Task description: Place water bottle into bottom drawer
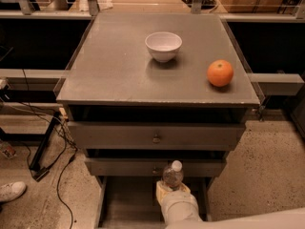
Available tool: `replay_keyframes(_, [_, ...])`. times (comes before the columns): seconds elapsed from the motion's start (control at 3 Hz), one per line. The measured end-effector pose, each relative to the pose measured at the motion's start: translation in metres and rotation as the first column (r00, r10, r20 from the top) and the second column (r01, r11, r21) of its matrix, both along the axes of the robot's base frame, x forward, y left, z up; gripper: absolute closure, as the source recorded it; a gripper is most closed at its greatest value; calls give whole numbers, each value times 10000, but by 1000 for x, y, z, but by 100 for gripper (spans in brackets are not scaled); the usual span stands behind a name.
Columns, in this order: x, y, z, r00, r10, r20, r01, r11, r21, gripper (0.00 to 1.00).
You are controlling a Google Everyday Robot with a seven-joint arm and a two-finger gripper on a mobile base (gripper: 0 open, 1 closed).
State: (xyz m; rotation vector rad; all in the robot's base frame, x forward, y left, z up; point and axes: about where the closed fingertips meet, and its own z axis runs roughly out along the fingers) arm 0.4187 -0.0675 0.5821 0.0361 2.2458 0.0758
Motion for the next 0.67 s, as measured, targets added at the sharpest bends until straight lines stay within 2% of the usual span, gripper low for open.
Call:
replay_keyframes(0.33, [9, 7, -19, 9981, -611, 62, 607, 9970, 489, 100])
replay_keyframes(0.67, [28, 6, -62, 9913, -1317, -34, 1314, 9869, 938, 100])
